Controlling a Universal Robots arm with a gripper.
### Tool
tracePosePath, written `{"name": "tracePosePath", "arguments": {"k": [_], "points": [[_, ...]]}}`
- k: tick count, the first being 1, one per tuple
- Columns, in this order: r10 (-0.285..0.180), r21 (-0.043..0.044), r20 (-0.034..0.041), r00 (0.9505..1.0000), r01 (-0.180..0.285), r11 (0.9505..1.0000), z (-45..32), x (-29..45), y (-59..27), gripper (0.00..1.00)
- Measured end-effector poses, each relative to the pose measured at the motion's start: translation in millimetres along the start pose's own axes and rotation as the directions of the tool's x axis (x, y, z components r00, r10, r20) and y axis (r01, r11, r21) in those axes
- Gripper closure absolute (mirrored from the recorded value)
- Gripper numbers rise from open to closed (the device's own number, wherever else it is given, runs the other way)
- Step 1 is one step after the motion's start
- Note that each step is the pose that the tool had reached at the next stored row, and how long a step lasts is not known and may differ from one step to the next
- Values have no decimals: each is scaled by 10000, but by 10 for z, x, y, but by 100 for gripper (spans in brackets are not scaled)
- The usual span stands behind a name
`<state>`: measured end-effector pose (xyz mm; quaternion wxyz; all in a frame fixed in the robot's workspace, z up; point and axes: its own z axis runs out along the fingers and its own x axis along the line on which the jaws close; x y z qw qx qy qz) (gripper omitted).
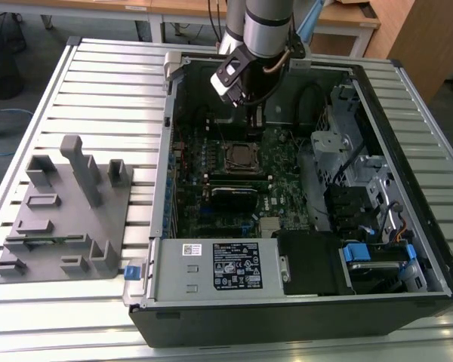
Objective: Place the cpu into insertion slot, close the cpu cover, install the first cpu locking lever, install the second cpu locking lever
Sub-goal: 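Close the cpu cover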
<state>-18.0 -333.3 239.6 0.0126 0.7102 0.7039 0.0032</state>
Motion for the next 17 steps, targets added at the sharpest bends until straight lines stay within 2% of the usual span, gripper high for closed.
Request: {"name": "tracePosePath", "arguments": {"k": [3, 7, 14, 17], "points": [[-458, -6, -9, 9990, 458, 9990, 3, 0, -1, 89], [-1080, -15, -22, 9941, 1080, 9942, 5, 0, -1, 89], [-1138, -16, -24, 9935, 1138, 9935, 6, 0, -1, 89], [-1545, -23, -33, 9880, 1545, 9880, 8, 0, -1, 89]]}}
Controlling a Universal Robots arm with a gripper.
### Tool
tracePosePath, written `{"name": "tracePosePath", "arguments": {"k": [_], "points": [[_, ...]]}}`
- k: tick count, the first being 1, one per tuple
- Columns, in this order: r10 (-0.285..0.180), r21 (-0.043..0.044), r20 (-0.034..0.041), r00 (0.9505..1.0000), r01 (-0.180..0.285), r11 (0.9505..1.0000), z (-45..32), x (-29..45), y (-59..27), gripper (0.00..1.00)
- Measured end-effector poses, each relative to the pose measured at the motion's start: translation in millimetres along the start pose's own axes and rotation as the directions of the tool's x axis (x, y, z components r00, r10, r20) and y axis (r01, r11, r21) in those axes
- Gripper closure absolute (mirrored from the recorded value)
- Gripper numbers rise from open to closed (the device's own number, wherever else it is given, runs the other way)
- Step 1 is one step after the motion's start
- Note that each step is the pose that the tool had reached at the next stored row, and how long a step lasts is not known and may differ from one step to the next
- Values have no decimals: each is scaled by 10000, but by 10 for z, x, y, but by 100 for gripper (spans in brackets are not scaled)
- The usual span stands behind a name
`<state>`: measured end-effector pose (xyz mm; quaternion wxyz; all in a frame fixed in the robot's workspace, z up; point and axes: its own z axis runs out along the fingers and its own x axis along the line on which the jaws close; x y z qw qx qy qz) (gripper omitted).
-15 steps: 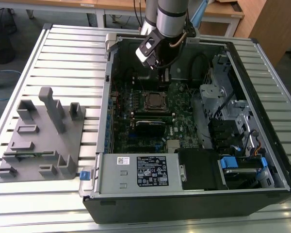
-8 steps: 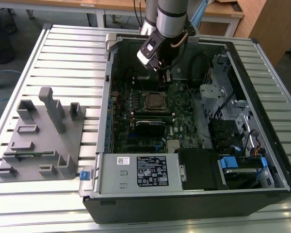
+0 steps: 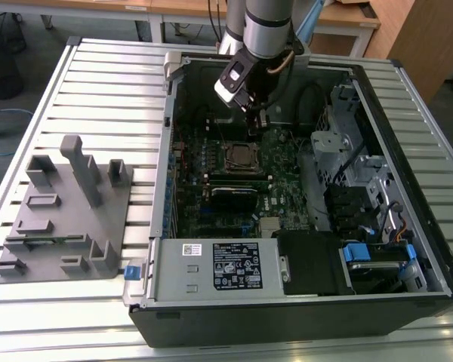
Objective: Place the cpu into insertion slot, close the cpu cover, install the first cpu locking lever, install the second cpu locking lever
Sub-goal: 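Close the cpu cover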
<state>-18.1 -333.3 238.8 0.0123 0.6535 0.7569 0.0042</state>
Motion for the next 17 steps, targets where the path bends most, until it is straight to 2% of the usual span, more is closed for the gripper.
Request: {"name": "tracePosePath", "arguments": {"k": [3, 5, 17], "points": [[-500, -7, -10, 9987, 500, 9987, 1, 0, 0, 89], [-679, -9, -14, 9977, 679, 9977, 1, 0, 0, 89], [-716, -10, -15, 9974, 716, 9974, 1, 0, 0, 89]]}}
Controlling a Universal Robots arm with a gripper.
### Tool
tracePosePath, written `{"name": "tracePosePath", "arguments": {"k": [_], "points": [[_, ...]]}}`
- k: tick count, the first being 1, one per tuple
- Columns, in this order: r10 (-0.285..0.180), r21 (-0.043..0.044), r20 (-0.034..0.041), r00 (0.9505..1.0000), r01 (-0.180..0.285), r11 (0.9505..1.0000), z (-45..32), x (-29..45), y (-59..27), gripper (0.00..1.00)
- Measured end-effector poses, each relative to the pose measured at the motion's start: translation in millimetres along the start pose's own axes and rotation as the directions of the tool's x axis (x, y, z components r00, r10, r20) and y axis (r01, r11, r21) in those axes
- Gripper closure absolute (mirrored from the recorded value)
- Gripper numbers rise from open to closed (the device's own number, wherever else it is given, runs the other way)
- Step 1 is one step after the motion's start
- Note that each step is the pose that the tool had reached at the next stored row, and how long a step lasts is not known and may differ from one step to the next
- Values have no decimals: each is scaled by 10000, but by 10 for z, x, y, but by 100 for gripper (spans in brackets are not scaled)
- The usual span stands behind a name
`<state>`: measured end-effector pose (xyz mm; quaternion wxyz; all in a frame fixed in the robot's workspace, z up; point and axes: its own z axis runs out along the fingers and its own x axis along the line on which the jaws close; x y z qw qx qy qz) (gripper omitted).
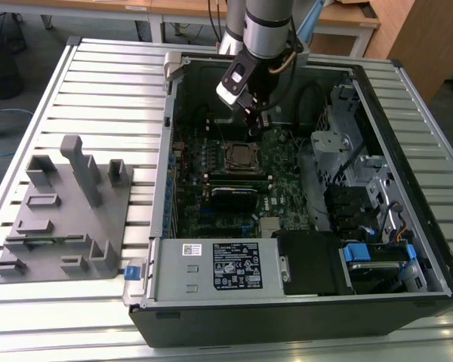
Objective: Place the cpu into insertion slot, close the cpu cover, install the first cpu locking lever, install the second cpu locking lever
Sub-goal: 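Close the cpu cover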
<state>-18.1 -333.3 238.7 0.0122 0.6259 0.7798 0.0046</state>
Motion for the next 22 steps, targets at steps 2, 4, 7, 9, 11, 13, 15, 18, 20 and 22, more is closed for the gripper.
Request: {"name": "tracePosePath", "arguments": {"k": [2, 4, 7, 9, 11, 13, 15, 18, 20, 22], "points": [[-132, -2, -3, 9999, 132, 9999, 0, 0, 0, 89], [-341, -4, -8, 9994, 341, 9994, 0, 0, 0, 89], [-661, -9, -15, 9978, 661, 9978, 1, 0, 0, 89], [-680, -9, -15, 9977, 680, 9977, 1, 0, 0, 89], [-681, -10, -16, 9977, 681, 9977, 1, 0, 0, 89], [-681, -9, -15, 9977, 681, 9977, 1, 0, 0, 89], [-681, -9, -15, 9977, 681, 9977, 1, 0, 0, 89], [-696, -10, -16, 9976, 696, 9976, 1, 0, 0, 89], [-788, -15, -17, 9969, 788, 9969, 1, 0, 0, 89], [-965, -18, -20, 9953, 965, 9953, 1, 0, 0, 89]]}}
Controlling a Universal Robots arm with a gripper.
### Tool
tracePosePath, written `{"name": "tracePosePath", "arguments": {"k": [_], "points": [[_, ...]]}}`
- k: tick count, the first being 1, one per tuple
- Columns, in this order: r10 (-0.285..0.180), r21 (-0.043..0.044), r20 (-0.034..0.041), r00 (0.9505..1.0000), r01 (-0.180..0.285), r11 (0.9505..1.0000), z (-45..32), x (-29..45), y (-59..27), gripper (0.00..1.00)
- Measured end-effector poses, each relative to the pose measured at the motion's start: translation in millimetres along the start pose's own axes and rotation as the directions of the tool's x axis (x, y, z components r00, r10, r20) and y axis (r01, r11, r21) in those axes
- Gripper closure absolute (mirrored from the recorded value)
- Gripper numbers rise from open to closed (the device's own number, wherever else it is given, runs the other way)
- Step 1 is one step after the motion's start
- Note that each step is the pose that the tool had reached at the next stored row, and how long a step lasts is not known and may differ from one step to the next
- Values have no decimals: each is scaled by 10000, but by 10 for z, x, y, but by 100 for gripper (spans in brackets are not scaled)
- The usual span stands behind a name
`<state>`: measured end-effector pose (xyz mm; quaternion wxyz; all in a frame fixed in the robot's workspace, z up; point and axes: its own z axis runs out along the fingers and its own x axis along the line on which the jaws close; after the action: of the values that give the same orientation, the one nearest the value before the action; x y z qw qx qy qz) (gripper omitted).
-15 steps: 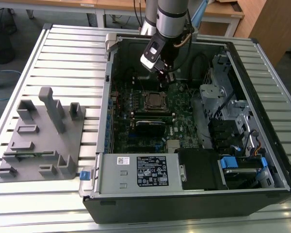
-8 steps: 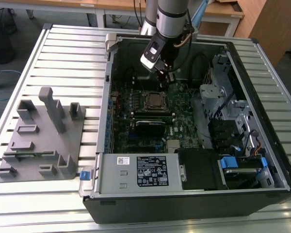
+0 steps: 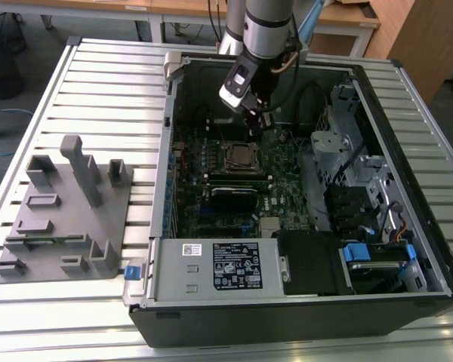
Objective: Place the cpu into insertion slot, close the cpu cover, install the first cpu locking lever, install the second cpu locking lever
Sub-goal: 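Close the cpu cover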
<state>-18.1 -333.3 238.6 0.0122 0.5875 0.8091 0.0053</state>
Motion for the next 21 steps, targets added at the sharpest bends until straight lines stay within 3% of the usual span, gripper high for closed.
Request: {"name": "tracePosePath", "arguments": {"k": [6, 21], "points": [[-578, -19, -9, 9983, 578, 9983, 0, 0, 0, 89], [-609, -20, -10, 9981, 609, 9981, 0, 0, 0, 89]]}}
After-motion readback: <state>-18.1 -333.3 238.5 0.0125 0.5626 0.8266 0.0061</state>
